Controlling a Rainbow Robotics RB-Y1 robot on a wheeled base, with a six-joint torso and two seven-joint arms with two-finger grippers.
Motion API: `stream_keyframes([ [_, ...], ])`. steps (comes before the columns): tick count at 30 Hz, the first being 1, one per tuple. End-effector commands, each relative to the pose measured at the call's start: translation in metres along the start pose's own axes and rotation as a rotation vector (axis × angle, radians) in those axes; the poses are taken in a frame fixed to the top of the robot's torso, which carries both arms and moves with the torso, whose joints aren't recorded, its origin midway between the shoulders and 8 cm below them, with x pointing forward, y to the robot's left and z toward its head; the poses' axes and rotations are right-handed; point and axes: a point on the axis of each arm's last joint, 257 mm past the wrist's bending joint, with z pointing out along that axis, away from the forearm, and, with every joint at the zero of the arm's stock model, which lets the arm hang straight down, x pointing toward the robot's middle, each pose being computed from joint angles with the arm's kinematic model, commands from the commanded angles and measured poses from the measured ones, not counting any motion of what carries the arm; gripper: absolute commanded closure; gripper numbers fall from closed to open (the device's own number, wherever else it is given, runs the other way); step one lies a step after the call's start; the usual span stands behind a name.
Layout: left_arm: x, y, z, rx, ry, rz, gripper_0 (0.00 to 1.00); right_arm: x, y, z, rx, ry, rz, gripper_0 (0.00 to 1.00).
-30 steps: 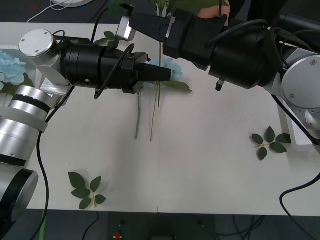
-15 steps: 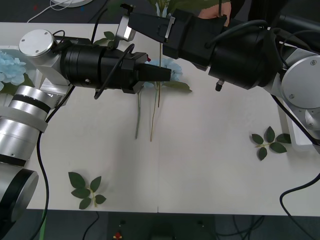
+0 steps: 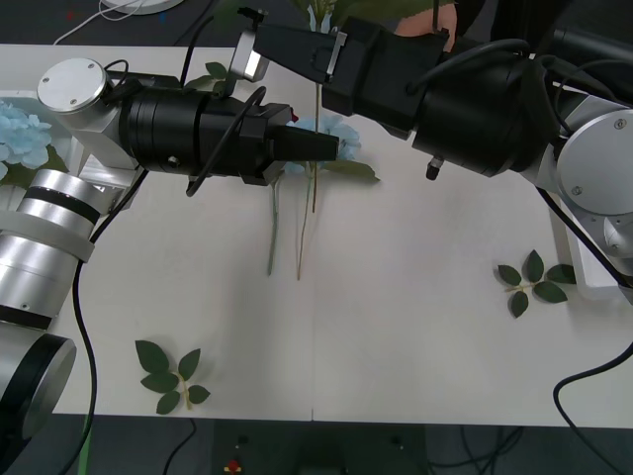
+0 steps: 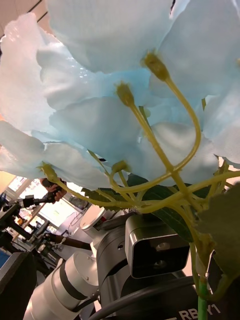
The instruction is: Place the red flowers into the right box and the blue flowers into the left box. If a person shows an open palm, hand one flower to the person first, then continue sorting.
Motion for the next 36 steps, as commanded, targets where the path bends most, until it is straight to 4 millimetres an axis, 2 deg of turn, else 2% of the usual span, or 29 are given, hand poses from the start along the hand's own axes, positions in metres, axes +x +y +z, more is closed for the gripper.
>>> stream_keyframes([
  [1,-0.0192,-0.0127,0.0142,0.033,0.002,0.042,1.0,-0.0129,0.0368,0.0092,-0.076,-0.03,-0.064,0.0],
  [36,-0.0174,-0.0125,0.0136,0.034,0.003,0.047,1.0,-0.015,0.0301,0.0053,-0.058,-0.029,-0.073,0.0],
])
